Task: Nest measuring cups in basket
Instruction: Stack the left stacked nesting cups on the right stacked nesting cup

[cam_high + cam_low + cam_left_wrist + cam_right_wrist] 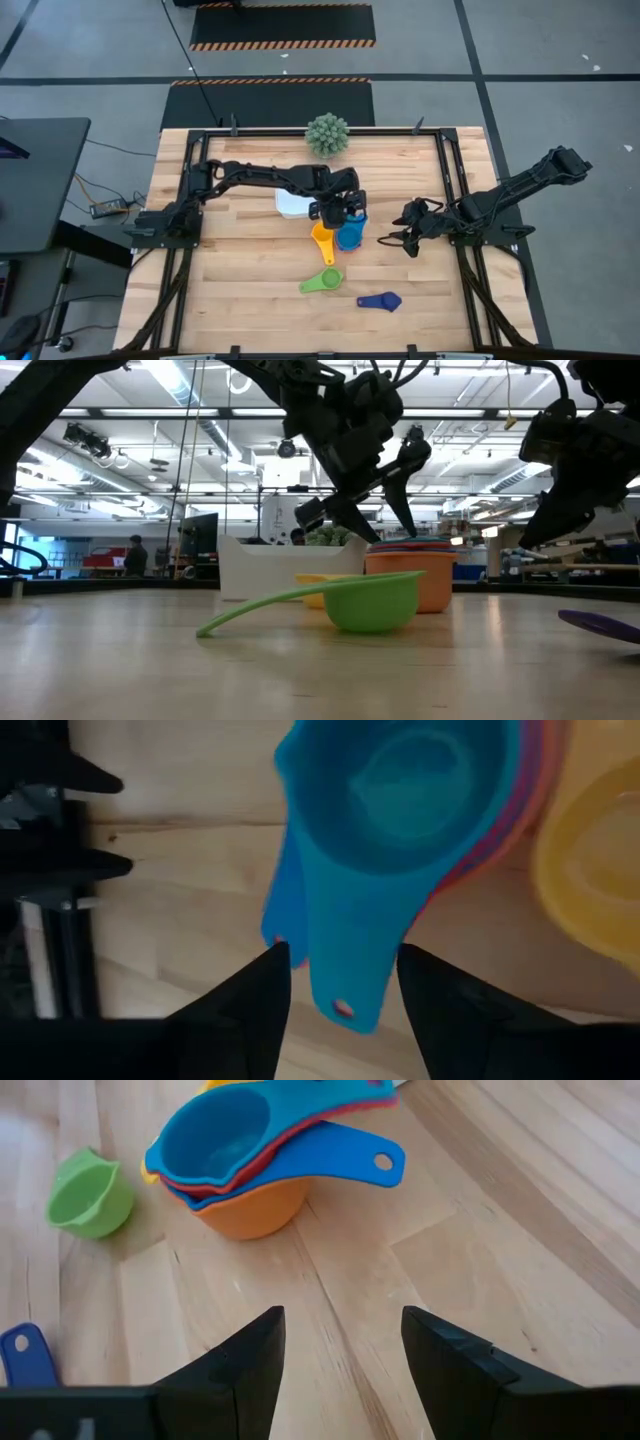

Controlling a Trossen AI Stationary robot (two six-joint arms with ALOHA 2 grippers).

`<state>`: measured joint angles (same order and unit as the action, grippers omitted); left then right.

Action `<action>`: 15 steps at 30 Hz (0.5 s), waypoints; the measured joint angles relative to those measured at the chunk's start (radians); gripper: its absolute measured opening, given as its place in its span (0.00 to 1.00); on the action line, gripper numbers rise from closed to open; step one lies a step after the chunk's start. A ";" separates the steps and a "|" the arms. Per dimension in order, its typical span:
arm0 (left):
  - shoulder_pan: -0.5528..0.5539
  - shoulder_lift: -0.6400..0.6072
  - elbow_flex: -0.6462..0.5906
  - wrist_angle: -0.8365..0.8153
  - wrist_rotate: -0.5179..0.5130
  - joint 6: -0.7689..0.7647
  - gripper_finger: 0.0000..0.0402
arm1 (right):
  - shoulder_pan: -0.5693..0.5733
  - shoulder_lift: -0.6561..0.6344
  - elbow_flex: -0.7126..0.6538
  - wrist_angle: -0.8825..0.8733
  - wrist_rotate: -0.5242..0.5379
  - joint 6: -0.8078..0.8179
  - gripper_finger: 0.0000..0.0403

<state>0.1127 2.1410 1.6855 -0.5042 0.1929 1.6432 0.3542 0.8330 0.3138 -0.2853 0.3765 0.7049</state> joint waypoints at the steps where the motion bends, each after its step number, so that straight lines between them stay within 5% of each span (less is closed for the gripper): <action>1: -0.003 0.000 0.000 0.007 -0.008 0.000 0.47 | 0.000 0.000 0.000 0.000 0.000 -0.001 0.52; 15: 0.034 -0.026 0.000 -0.012 -0.083 -0.066 0.47 | -0.014 0.000 -0.072 0.169 0.104 -0.099 0.52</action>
<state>0.1469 2.1148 1.6852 -0.5162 0.1096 1.5774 0.3406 0.8330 0.2417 -0.1168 0.4805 0.6061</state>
